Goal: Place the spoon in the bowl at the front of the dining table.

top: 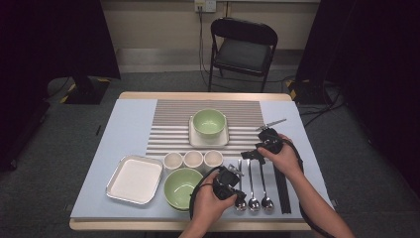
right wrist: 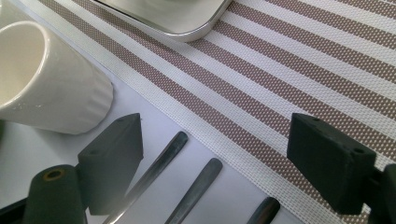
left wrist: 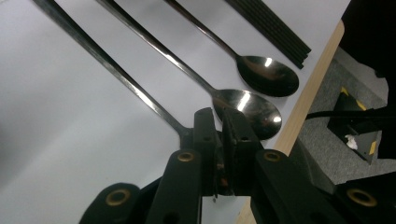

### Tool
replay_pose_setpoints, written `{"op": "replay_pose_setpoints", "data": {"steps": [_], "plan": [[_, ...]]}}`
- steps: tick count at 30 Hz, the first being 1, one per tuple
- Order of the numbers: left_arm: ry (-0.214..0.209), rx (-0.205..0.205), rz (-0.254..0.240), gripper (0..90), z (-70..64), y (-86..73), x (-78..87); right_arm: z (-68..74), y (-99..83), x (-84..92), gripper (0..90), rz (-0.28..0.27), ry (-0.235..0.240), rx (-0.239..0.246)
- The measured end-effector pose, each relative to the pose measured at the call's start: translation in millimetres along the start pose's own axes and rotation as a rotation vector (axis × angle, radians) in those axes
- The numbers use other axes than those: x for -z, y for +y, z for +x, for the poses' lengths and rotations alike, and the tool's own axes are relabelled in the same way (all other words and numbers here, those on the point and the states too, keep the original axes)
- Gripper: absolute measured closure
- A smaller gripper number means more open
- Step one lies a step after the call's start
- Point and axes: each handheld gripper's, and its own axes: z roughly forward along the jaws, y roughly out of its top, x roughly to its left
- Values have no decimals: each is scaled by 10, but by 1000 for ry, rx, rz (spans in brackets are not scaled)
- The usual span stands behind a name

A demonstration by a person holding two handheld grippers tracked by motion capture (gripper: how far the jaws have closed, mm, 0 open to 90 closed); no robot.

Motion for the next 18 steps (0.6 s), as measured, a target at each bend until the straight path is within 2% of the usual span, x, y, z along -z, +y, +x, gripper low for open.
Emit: {"op": "replay_pose_setpoints", "data": {"steps": [18], "plan": [[8,13,9,845,-14,-50,-95,-10,-31,-15,176,7,0,-1]]}}
